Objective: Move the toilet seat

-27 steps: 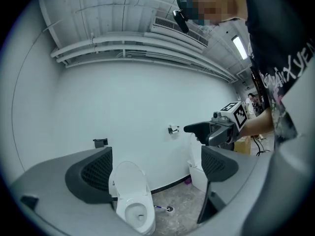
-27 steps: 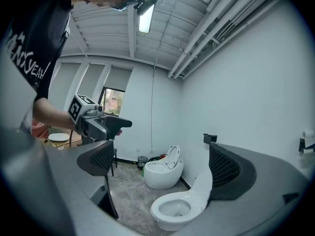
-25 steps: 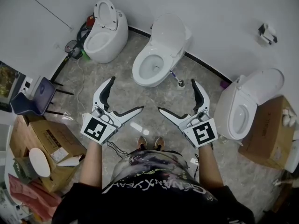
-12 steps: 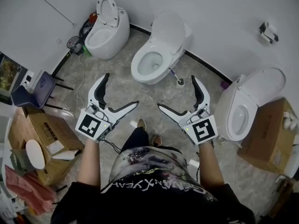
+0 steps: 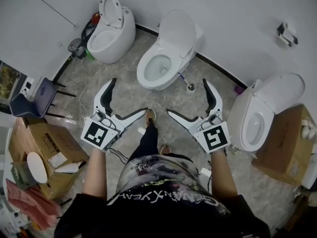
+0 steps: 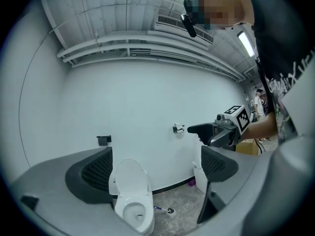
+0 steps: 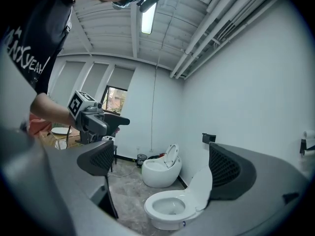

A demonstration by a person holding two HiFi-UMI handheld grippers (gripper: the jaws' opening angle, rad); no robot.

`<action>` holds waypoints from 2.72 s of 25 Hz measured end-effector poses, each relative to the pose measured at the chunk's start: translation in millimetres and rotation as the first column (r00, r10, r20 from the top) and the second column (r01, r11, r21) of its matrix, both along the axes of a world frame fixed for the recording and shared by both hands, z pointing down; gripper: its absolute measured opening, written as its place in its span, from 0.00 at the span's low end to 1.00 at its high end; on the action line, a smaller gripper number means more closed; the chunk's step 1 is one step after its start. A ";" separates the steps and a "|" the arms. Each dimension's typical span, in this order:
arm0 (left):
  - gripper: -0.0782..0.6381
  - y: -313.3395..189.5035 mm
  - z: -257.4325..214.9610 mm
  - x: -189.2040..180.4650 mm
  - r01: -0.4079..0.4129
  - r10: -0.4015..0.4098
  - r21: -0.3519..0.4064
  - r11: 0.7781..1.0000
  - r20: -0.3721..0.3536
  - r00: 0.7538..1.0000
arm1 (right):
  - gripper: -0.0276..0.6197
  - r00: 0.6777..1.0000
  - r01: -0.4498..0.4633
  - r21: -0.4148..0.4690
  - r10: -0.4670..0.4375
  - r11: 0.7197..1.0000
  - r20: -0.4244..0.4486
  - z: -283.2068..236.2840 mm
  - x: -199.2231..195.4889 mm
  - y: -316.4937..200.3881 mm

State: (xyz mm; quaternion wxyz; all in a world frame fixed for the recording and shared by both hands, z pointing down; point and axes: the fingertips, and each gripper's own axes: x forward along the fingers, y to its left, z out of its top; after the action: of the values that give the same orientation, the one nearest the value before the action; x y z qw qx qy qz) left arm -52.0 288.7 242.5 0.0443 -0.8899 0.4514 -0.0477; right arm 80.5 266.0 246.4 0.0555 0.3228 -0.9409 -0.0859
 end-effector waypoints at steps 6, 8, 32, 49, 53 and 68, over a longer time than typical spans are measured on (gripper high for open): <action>0.86 -40.6 6.5 -8.5 -0.014 0.014 -0.003 1.000 -0.001 1.000 | 0.95 1.000 -0.012 0.000 0.012 1.000 -0.014 6.3 -8.7 -38.4; 0.86 -58.4 11.4 -13.2 -0.018 0.018 -0.012 1.000 -0.001 1.000 | 0.95 1.000 -0.015 -0.002 0.015 1.000 -0.018 11.0 -14.0 -55.5; 0.86 -307.6 54.5 -103.5 -0.074 0.070 -0.095 0.993 -0.040 0.997 | 0.95 0.993 -0.075 -0.067 0.068 0.995 -0.101 44.6 -108.3 -294.1; 0.86 -369.7 70.7 -78.5 -0.053 0.049 -0.133 0.990 -0.034 0.998 | 0.95 0.995 -0.049 -0.083 0.042 0.995 -0.090 57.5 -97.9 -362.0; 0.86 -376.3 79.6 -75.3 -0.044 0.040 -0.156 0.987 -0.025 0.999 | 0.95 0.996 -0.046 -0.112 0.036 0.993 -0.087 67.1 -93.7 -370.2; 0.86 -384.4 221.1 -81.7 -0.007 0.007 -0.255 0.967 -0.001 1.000 | 0.95 0.991 -0.047 -0.194 0.021 0.980 -0.134 219.5 -88.1 -388.0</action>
State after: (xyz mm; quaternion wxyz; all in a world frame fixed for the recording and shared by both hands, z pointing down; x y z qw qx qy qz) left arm -133.7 -95.7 463.6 -0.0706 -0.8899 0.4382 -0.1052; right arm -7.6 -122.0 465.9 0.1503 0.3255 -0.9334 -0.0123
